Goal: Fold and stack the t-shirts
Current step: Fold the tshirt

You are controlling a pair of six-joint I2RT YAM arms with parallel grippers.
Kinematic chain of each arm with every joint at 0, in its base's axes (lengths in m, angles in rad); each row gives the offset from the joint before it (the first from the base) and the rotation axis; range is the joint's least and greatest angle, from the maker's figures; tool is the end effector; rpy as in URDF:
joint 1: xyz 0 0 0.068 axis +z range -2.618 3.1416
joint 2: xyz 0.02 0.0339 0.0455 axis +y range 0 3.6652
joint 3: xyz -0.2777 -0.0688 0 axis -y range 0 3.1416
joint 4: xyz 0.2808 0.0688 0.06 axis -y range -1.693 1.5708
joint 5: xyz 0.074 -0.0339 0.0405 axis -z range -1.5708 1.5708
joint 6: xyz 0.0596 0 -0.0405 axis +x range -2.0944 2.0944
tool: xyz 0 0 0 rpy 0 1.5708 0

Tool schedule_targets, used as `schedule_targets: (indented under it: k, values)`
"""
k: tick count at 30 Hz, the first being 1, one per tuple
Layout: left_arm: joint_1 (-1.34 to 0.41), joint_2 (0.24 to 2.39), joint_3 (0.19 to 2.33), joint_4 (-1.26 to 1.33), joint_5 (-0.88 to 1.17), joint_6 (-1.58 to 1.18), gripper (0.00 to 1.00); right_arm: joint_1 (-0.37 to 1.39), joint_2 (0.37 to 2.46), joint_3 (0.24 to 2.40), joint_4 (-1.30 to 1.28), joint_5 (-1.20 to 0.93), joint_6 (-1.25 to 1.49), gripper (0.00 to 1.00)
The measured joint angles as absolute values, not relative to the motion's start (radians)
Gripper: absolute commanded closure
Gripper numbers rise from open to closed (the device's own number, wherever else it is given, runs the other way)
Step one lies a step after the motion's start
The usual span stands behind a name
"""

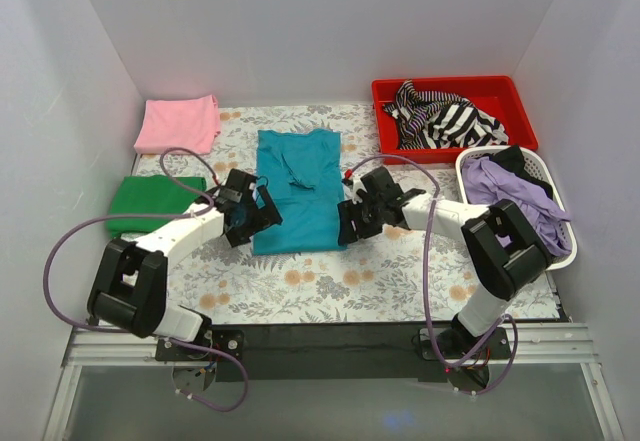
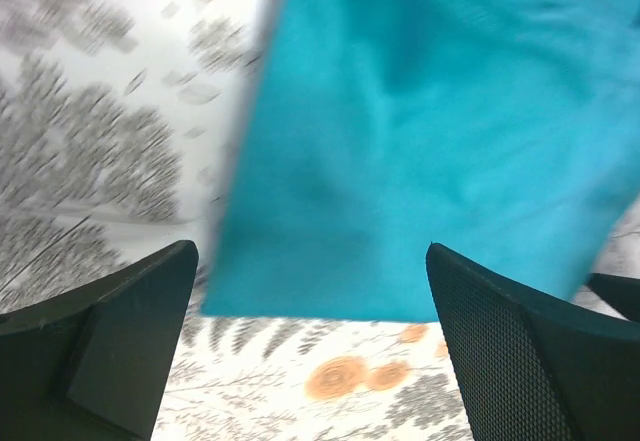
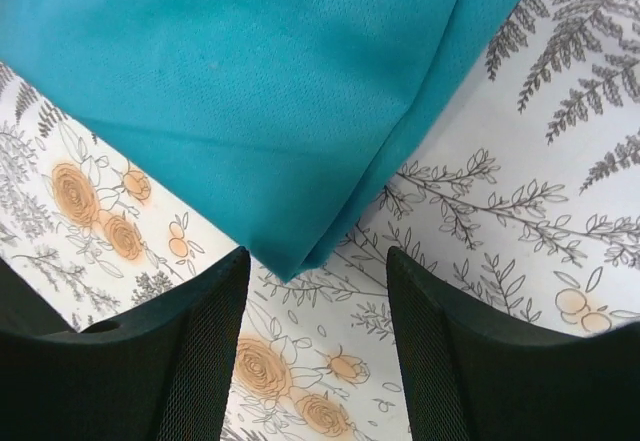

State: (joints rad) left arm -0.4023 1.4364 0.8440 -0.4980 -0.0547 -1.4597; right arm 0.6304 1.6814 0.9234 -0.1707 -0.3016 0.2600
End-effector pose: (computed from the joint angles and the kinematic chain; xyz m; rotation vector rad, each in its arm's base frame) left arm 0.2874 -0.1187 0.1633 -1.4127 2.3815 -0.4988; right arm 0.2919 0.2349 0.1352 -0.6066 2.5259 0.7273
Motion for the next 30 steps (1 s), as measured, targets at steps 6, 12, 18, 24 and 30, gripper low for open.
schedule_targets:
  k: [6, 12, 18, 24, 30]
  values:
    - [-0.375, 1.357, 0.699, -0.461, 0.027, -1.489, 0.02, 0.630, 1.633, 0.818, -0.052, -0.371, 0.357, 0.36]
    - [-0.358, 1.334, 0.641, -0.363, 0.116, -1.501, 0.02, 0.630, 1.628, 0.758, 0.064, -0.427, 0.449, 0.36]
    - [-0.317, 1.315, 0.589, -0.273, 0.188, -1.514, 0.18, 0.630, 1.628, 0.752, 0.081, -0.422, 0.482, 0.36]
    - [-0.308, 1.322, 0.568, -0.222, 0.230, -1.523, 0.20, 0.611, 1.622, 0.736, 0.106, -0.410, 0.514, 0.36]
    - [-0.308, 1.320, 0.548, -0.216, 0.235, -1.539, 0.47, 0.576, 1.617, 0.728, 0.104, -0.378, 0.535, 0.50]
